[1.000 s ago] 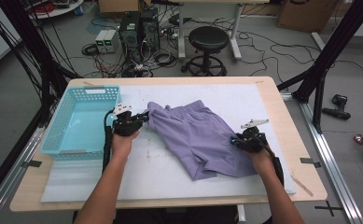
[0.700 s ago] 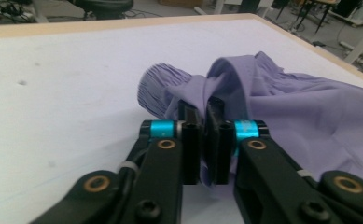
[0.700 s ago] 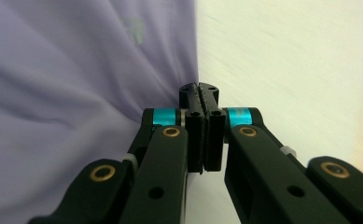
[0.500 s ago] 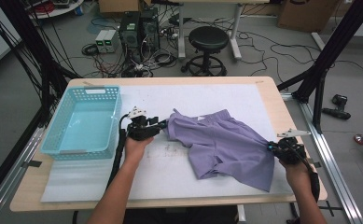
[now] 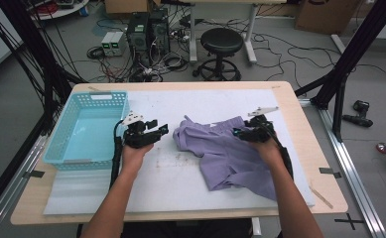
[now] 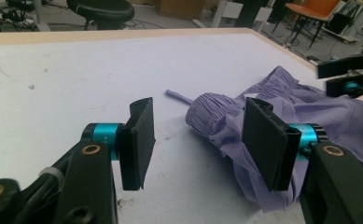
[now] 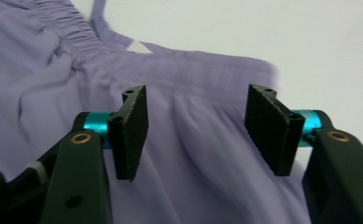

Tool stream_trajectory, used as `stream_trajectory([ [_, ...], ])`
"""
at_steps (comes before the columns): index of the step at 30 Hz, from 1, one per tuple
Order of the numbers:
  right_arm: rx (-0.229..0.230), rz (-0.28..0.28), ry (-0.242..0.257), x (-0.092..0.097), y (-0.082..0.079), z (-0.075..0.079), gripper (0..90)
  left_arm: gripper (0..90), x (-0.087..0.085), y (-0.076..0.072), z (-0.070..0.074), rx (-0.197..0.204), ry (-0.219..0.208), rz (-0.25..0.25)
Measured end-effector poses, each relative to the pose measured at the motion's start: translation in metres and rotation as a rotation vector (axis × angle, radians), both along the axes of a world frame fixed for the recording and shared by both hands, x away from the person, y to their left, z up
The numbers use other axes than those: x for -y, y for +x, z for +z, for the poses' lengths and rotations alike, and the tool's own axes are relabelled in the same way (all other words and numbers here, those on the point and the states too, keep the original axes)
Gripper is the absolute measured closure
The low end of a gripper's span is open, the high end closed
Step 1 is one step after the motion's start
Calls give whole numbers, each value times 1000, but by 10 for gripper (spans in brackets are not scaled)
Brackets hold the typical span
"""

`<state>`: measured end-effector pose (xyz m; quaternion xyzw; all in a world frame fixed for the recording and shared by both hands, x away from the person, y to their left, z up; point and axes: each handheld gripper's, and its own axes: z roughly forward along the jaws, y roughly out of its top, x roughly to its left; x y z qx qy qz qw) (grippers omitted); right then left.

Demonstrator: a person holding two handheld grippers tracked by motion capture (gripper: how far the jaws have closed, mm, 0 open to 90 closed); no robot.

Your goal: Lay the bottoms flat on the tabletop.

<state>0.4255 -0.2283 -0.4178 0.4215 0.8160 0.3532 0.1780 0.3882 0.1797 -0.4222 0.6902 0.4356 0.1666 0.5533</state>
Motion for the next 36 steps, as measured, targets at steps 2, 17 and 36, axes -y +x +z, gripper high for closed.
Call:
stream_trajectory([
  [2,-39,15,-1,-12,11,-6,408,440,-1,-3,1,14,-1,-4],
  [17,33,-138,-8,-1,46,16,900,478,-1,-6,-7,-22,37,-43],
  [36,51,-342,100,54,32,25,688,508,50,-8,-28,-64,136,-185],
])
